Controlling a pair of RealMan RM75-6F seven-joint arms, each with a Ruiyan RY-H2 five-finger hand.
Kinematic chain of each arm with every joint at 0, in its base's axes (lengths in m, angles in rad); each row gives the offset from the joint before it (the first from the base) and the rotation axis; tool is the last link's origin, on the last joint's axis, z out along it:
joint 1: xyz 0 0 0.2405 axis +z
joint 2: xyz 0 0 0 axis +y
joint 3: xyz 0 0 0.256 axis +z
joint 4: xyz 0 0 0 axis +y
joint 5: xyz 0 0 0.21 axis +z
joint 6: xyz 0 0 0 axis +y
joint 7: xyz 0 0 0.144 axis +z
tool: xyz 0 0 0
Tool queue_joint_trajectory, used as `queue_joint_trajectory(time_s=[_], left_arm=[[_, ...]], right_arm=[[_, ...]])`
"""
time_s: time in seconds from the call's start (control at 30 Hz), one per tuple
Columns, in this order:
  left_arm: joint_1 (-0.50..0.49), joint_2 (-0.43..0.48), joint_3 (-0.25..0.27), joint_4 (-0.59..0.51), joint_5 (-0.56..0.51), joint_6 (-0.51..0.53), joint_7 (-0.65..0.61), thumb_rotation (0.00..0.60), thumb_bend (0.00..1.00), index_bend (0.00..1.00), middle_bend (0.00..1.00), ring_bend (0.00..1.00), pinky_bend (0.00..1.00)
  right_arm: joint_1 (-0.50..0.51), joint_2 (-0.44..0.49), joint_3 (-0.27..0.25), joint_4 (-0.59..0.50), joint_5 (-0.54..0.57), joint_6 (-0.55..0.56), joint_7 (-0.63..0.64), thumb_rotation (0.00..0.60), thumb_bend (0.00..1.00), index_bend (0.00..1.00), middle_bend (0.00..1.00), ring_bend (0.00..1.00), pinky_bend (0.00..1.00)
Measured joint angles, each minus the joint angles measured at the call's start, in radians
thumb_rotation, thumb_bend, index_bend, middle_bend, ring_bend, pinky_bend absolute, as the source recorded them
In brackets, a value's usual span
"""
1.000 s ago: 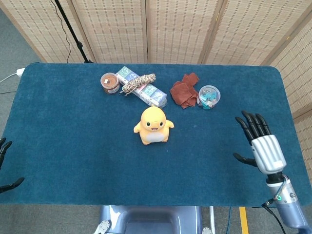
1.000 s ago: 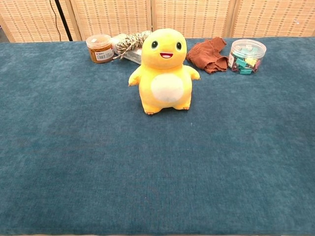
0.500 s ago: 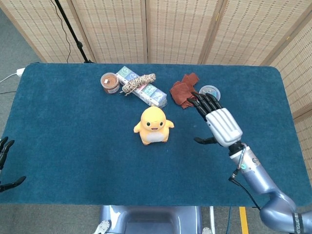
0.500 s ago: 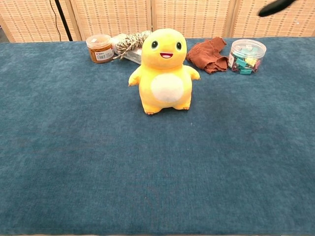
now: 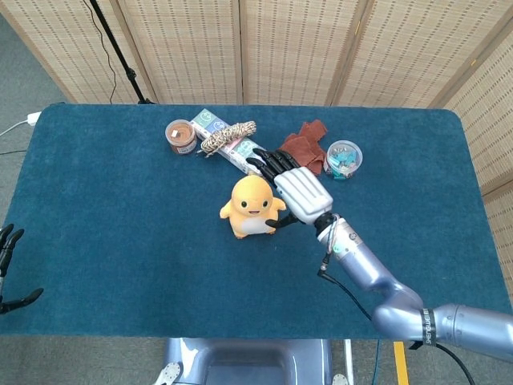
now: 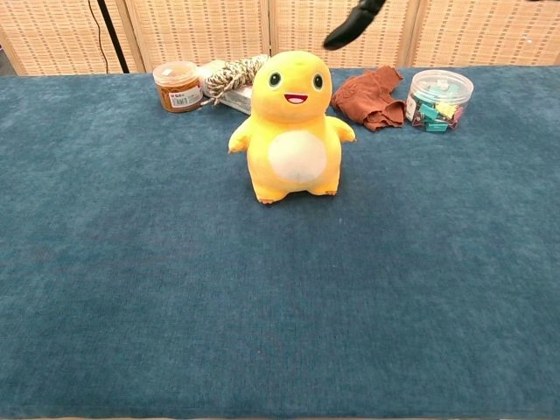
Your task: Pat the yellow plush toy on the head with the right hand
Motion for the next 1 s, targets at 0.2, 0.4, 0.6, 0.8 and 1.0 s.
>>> queue_joint_trajectory(time_s=[0.2, 0.4, 0.6, 0.8, 1.0], left_arm=[[-0.005, -0.001, -0.002, -0.009, -0.010, -0.013, 0.014, 0.600, 0.00, 0.00, 0.00, 0.00, 0.00], [-0.006, 0.001, -0.007, -0.009, -0.022, -0.017, 0.010, 0.600, 0.00, 0.00, 0.00, 0.00, 0.00], [-0.011, 0.001, -0.012, -0.012, -0.036, -0.031, 0.012, 0.600, 0.00, 0.00, 0.00, 0.00, 0.00], [-0.016, 0.004, -0.016, -0.019, -0.048, -0.041, 0.014, 0.600, 0.00, 0.00, 0.00, 0.00, 0.00], [-0.015, 0.008, -0.015, -0.019, -0.047, -0.042, 0.003, 0.600, 0.00, 0.00, 0.00, 0.00, 0.00]], right_arm=[[0.086, -0.076, -0.006, 0.061, 0.124, -0.022, -0.043, 0.600, 0.00, 0.00, 0.00, 0.00, 0.00], [0.167, -0.151, -0.019, 0.174, 0.232, -0.033, -0.092, 0.600, 0.00, 0.00, 0.00, 0.00, 0.00], [0.214, -0.195, -0.019, 0.227, 0.306, -0.039, -0.105, 0.600, 0.00, 0.00, 0.00, 0.00, 0.00], [0.254, -0.234, -0.018, 0.271, 0.387, -0.046, -0.112, 0.600, 0.00, 0.00, 0.00, 0.00, 0.00], [0.286, -0.299, -0.033, 0.361, 0.432, -0.052, -0.118, 0.600, 0.00, 0.00, 0.00, 0.00, 0.00]])
